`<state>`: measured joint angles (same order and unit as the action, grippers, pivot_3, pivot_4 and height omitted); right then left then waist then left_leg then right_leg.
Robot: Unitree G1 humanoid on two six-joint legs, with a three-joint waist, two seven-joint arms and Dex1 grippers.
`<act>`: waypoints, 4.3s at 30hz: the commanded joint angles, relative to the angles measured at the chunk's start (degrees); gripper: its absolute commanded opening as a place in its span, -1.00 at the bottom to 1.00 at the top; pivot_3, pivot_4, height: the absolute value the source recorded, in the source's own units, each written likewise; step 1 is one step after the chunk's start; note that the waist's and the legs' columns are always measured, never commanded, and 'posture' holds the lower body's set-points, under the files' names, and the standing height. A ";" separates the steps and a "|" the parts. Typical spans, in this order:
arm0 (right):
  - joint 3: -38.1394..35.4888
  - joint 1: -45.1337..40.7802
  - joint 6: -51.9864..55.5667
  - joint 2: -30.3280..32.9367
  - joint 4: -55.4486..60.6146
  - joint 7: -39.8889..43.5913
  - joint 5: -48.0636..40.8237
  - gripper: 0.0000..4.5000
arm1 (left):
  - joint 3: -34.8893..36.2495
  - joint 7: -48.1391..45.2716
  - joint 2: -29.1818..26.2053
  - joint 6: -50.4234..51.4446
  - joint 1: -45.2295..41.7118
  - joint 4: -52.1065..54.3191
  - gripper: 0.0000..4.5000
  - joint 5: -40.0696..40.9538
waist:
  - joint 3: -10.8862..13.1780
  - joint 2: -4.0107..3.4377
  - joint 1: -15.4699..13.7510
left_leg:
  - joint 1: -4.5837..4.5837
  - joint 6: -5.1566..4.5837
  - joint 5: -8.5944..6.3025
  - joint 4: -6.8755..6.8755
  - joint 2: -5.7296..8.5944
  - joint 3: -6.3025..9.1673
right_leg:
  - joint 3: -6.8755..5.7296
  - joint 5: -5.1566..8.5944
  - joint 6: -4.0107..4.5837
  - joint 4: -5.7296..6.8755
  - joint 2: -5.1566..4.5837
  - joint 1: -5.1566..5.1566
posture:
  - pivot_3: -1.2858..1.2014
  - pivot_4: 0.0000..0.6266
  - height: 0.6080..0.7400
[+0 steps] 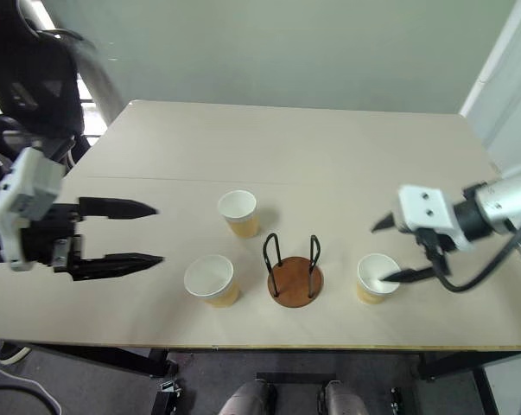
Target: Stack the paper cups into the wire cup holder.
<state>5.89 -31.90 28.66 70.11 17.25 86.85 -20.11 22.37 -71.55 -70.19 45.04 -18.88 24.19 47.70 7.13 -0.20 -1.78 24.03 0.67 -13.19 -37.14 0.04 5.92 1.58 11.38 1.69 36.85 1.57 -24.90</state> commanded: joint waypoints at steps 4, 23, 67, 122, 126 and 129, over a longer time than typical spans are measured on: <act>-5.64 4.63 1.92 1.69 8.29 -1.82 -3.77 0.99 | -9.99 -2.61 0.58 -2.45 -8.44 0.59 1.00 -0.40 | 0.03 -0.05 1.18 | -0.06 0.03 0.04 0.03 -0.02 -0.18 | 0.12 -0.08 -0.28 0.02 0.00 0.06 | 0.03 -0.52 1.00; 1.93 6.08 -0.63 -1.28 6.64 -5.80 2.76 0.99 | -5.65 -1.89 -1.24 0.01 -3.74 2.59 1.00 -0.12 | 0.04 -0.03 1.56 | -0.19 -0.30 0.13 -0.02 -0.09 -0.17 | 0.21 0.08 -0.67 -0.04 0.14 0.22 | 0.03 -0.52 1.00; 8.03 1.90 -6.01 -7.20 -0.88 -3.44 10.80 -1.00 | 8.03 2.05 1.03 1.12 3.62 5.93 1.00 7.13 | 0.03 -0.03 1.50 | -0.32 -0.28 0.12 -0.06 -0.12 -0.18 | 0.19 0.04 -0.54 -0.01 0.14 0.31 | 0.03 -0.52 1.00; 20.92 -32.95 -14.22 -27.45 -18.36 5.65 -0.93 -1.00 | 42.67 3.13 4.45 12.59 31.41 16.96 1.00 9.20 | 0.08 -0.11 2.15 | -0.39 -0.14 -0.06 0.03 -0.31 -0.17 | 0.12 0.27 0.54 0.07 0.25 0.19 | 0.03 -0.52 1.00; 21.61 -32.55 -16.21 -27.93 -19.74 5.65 0.86 -1.00 | 43.44 3.76 4.67 13.01 31.94 17.60 1.00 9.76 | 0.08 -0.11 2.18 | -0.40 -0.11 -0.07 0.04 -0.32 -0.17 | 0.12 0.27 0.55 0.08 0.25 0.18 | 0.03 -0.52 1.00; 21.82 -32.43 -16.69 -28.07 -19.98 5.65 1.11 -1.00 | 43.87 4.07 4.80 13.20 32.27 17.92 1.00 10.15 | 0.08 -0.11 2.18 | -0.39 -0.09 -0.09 0.05 -0.33 -0.17 | 0.12 0.27 0.55 0.07 0.26 0.18 | 0.03 -0.52 1.00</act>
<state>28.12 -63.73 12.81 41.98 -3.26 92.28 -18.85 64.11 -68.05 -65.50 58.01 13.36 41.63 57.21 7.22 -0.31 0.40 23.64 0.58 -13.28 -37.09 -0.29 5.75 1.70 11.65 2.24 36.93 1.82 -24.72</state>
